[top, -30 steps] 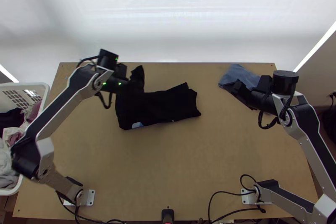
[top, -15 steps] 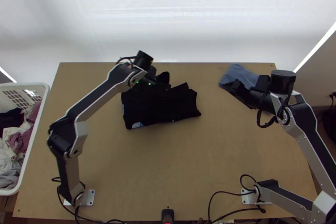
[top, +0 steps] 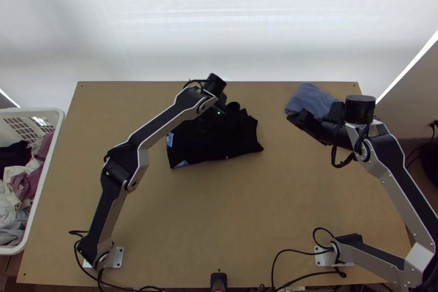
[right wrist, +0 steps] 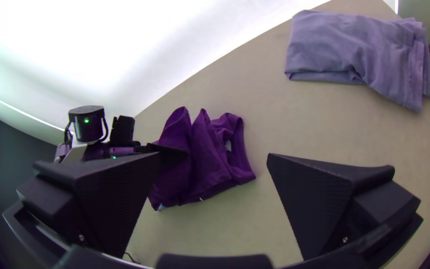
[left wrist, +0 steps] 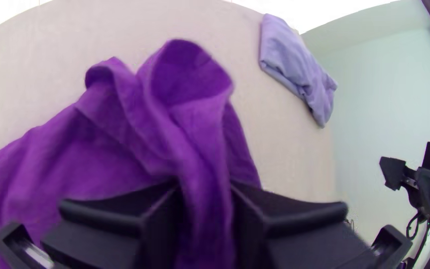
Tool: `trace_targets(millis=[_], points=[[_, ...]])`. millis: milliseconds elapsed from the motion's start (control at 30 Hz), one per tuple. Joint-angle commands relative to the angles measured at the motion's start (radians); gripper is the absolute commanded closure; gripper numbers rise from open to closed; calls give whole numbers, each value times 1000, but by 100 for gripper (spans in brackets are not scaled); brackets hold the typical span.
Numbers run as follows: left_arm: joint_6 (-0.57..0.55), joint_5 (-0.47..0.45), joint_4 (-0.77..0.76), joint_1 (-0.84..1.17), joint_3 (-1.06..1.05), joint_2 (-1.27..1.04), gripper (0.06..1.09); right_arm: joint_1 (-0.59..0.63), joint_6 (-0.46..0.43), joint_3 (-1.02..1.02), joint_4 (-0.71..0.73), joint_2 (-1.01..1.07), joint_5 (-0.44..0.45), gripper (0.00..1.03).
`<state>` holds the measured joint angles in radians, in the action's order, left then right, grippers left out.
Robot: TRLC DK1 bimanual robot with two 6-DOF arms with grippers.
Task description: Fold the t-shirt
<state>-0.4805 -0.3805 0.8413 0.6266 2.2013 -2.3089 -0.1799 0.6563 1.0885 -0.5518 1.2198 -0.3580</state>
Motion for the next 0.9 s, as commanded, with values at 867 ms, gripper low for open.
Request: trace_targets(millis=[867], points=[[0, -26, -39, -261, -71, 534, 10, -309, -81, 307, 59, 538, 226, 4]])
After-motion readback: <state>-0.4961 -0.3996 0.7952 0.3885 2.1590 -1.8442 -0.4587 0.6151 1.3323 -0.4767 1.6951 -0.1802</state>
